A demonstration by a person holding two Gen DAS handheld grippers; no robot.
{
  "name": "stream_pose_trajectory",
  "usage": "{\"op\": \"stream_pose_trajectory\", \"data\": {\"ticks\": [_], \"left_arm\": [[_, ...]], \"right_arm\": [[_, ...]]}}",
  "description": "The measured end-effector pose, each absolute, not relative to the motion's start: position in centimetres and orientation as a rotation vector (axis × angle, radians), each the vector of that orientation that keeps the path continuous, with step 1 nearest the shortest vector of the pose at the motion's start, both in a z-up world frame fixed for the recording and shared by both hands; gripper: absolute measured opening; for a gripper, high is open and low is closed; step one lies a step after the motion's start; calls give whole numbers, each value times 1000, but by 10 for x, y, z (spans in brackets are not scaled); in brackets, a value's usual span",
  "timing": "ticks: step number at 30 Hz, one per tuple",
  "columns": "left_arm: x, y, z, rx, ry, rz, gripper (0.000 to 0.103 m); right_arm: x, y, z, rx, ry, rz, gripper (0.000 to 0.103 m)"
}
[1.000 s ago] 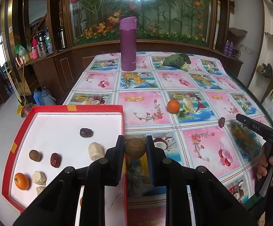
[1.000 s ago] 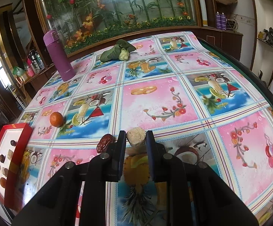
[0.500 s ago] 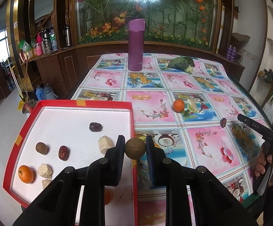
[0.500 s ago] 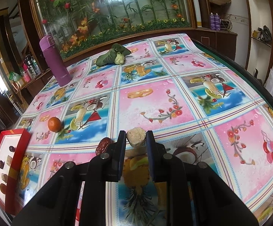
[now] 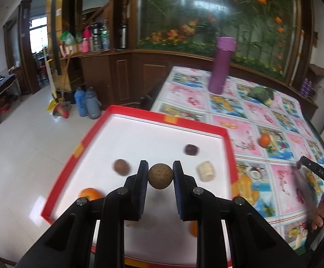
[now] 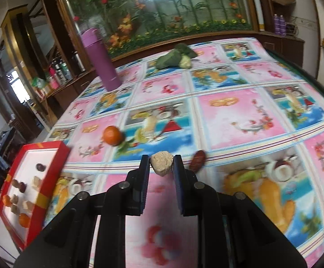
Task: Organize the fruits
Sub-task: 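Carry the brown nut and the beige cookie over the red tray, then open the left tool to drop the nut into the tray while the right tool holds the cookie above it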
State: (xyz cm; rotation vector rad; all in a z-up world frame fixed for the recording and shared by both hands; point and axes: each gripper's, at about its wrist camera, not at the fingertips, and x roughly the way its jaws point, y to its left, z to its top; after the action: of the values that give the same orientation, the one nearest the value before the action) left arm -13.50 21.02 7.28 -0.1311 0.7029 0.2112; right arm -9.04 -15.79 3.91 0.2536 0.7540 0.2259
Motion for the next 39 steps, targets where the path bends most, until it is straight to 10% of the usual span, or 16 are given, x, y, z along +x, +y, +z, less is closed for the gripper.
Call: {"op": "stream_pose_trajectory", "data": {"ticks": [39], "left_arm": [[-31, 293, 31, -21, 940, 270, 21]], "right_arm": [[-90, 141, 42, -19, 908, 810, 24]]}}
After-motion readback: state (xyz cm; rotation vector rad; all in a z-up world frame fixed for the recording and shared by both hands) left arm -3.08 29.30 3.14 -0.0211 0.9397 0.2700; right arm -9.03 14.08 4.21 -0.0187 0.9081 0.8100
